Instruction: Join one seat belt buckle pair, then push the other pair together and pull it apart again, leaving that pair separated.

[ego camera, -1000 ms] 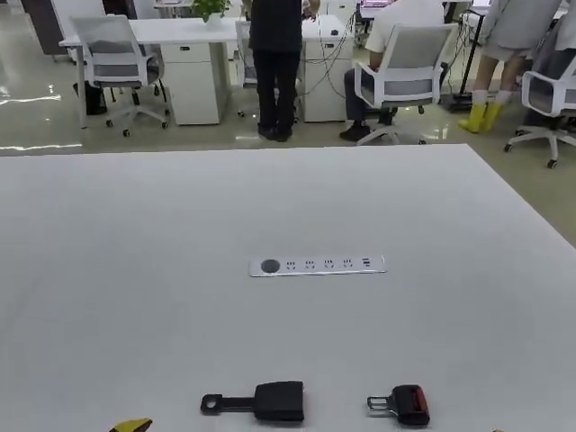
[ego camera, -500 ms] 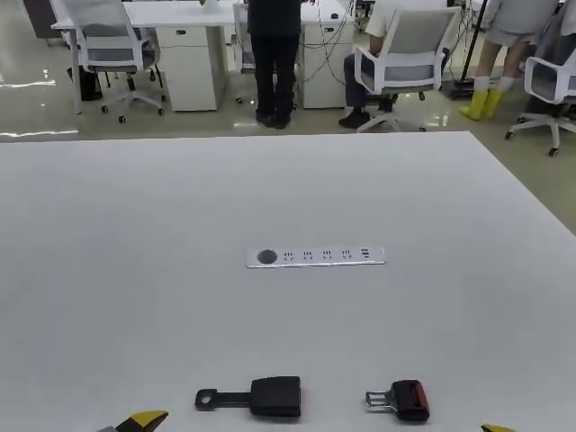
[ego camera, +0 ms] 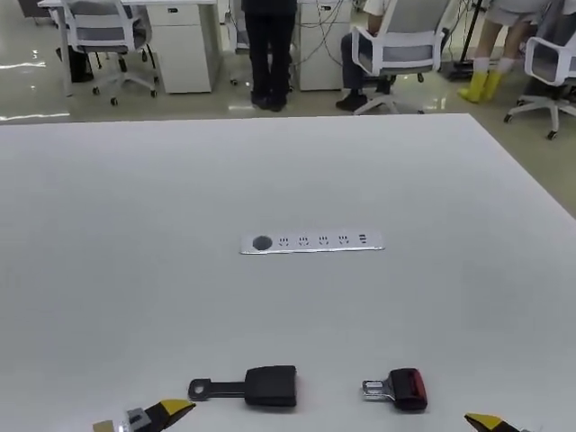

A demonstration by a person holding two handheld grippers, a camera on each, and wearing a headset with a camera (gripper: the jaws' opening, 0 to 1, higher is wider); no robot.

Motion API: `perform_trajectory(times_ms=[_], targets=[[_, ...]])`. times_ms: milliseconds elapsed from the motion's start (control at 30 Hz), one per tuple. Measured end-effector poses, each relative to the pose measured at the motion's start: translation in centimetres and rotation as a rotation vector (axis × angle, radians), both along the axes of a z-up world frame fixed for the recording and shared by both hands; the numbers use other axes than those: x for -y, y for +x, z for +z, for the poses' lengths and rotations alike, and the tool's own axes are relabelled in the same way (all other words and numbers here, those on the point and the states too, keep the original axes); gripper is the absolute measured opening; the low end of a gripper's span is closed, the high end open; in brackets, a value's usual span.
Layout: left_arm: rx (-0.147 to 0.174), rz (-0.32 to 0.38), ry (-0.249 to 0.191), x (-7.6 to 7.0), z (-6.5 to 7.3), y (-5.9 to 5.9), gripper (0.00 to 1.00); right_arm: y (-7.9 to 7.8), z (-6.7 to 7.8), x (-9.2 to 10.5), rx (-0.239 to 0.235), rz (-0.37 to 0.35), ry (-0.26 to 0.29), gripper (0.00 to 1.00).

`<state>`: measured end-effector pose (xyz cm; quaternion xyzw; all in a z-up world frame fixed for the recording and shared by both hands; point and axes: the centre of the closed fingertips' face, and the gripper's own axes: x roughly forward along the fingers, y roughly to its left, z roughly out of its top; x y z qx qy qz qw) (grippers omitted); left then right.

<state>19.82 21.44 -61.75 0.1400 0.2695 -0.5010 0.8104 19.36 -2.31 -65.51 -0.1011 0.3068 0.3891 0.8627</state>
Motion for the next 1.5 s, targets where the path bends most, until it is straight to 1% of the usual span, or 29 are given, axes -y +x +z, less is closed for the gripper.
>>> perform_trajectory(times_ms=[200,233,333,400,467,533,567,633,667,733,800,833,933,967,1033,1100,1167,1200,1267,1367,1400,1433,1500], targets=[[-0.01,-0.079,0.028,0.8,-1.1,0.1,0.77,0.1,-0.5,-0.1,-0.02,0.034,-0.003,0.81],[-0.013,-0.097,0.029,1.0,-1.2,0.1,0.77,0.1,-0.7,-0.1,-0.017,0.046,-0.008,0.8],[-0.017,-0.14,0.045,1.3,-1.9,0.1,0.74,0.0,-1.0,-0.2,-0.032,0.071,-0.008,0.79],[-0.025,-0.167,0.05,1.6,-2.2,0.1,0.72,0.0,-1.1,-0.2,-0.035,0.089,-0.016,0.77],[-0.026,-0.2,0.064,2.0,-2.6,0.0,0.7,0.0,-1.3,-0.2,-0.046,0.112,-0.023,0.75],[-0.026,-0.221,0.066,2.5,-2.9,0.1,0.67,0.0,-1.5,-0.2,-0.049,0.129,-0.032,0.75],[-0.025,-0.23,0.066,2.7,-3.1,0.3,0.66,0.0,-1.6,-0.2,-0.06,0.149,-0.041,0.74],[-0.03,-0.251,0.072,3.0,-3.6,0.4,0.65,0.0,-1.9,-0.2,-0.069,0.174,-0.057,0.71],[-0.032,-0.264,0.076,3.1,-3.8,0.4,0.65,0.0,-2.0,-0.2,-0.078,0.19,-0.065,0.69],[-0.03,-0.299,0.089,3.5,-4.2,0.3,0.64,0.1,-2.0,-0.3,-0.081,0.21,-0.061,0.67],[-0.033,-0.323,0.097,3.8,-4.5,0.1,0.62,0.1,-2.1,-0.3,-0.087,0.23,-0.071,0.66],[-0.034,-0.345,0.108,4.0,-4.9,-0.1,0.61,0.0,-2.2,-0.3,-0.093,0.241,-0.072,0.65],[-0.034,-0.378,0.13,4.3,-5.6,-0.3,0.6,-0.1,-2.3,-0.4,-0.097,0.273,-0.088,0.62],[-0.035,-0.385,0.133,4.4,-5.7,-0.3,0.59,-0.1,-2.4,-0.4,-0.099,0.285,-0.093,0.6],[-0.021,-0.398,0.146,4.4,-6.1,-0.1,0.56,-0.1,-2.6,-0.2,-0.1,0.307,-0.115,0.58],[-0.026,-0.394,0.147,4.6,-6.2,0.1,0.53,-0.2,-2.8,-0.1,-0.114,0.323,-0.121,0.54],[-0.026,-0.398,0.148,4.8,-6.4,0.1,0.52,-0.4,-3.0,-0.1,-0.121,0.347,-0.128,0.48],[-0.03,-0.403,0.153,4.7,-6.6,0.1,0.52,-0.8,-3.2,0.0,-0.141,0.352,-0.135,0.46],[-0.033,-0.416,0.164,4.7,-6.9,-0.1,0.49,-0.5,-2.9,0.1,-0.118,0.369,-0.143,0.44],[-0.029,-0.428,0.165,4.9,-7.0,-0.2,0.46,-0.7,-2.8,0.1,-0.123,0.388,-0.151,0.4],[-0.027,-0.422,0.162,4.9,-7.0,-0.1,0.45,-0.8,-2.8,0.2,-0.123,0.397,-0.155,0.38],[-0.035,-0.404,0.154,4.9,-6.9,0.1,0.44,-0.8,-2.8,0.2,-0.124,0.404,-0.157,0.37],[-0.027,-0.416,0.156,5.1,-6.9,0.1,0.43,-0.9,-2.8,0.2,-0.122,0.409,-0.162,0.37]])
